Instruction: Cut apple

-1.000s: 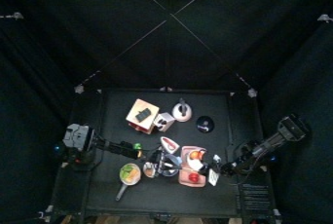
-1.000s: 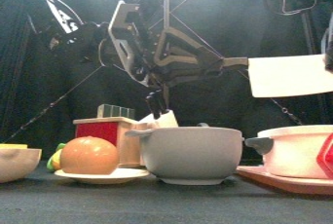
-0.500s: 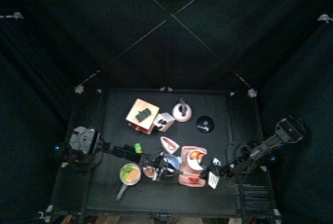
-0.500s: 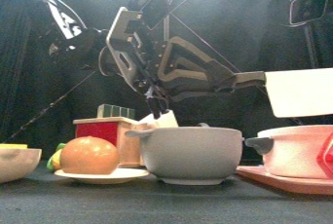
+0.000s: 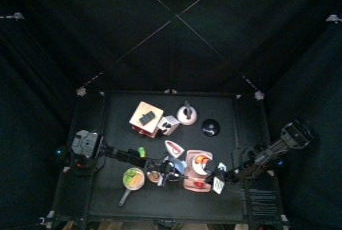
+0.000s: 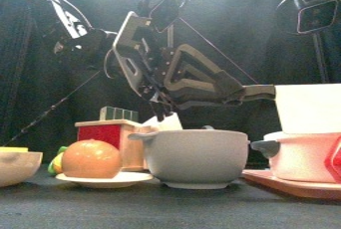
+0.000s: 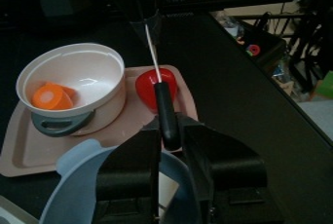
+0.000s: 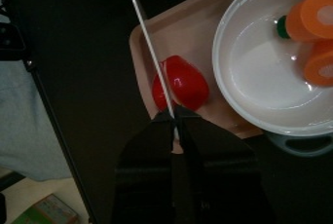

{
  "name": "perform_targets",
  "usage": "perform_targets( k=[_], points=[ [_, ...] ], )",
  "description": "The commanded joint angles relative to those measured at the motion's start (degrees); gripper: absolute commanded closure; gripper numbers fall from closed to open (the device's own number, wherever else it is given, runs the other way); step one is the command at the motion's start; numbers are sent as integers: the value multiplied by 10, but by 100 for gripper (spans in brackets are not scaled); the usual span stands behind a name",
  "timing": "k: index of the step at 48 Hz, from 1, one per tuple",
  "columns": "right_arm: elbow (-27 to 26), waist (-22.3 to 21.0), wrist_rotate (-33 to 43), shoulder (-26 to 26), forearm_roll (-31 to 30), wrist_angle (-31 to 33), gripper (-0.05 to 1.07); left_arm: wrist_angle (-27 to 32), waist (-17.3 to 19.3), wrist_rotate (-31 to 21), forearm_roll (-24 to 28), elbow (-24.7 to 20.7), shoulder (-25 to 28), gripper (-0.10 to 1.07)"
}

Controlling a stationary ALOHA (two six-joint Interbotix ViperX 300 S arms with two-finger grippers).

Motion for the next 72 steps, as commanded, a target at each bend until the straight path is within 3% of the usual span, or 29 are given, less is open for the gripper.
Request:
perform_targets(
  k=[1, 32, 72],
  points=[
    [2, 2, 2, -3, 3, 6, 76, 1, -15, 1, 2, -2, -6, 43],
    [6, 2, 6, 38, 12, -11, 76, 43, -18, 1, -13, -21, 6, 43],
    [4, 6, 6, 68, 25, -12, 76, 47, -18, 0, -15, -25, 18, 43]
  ],
)
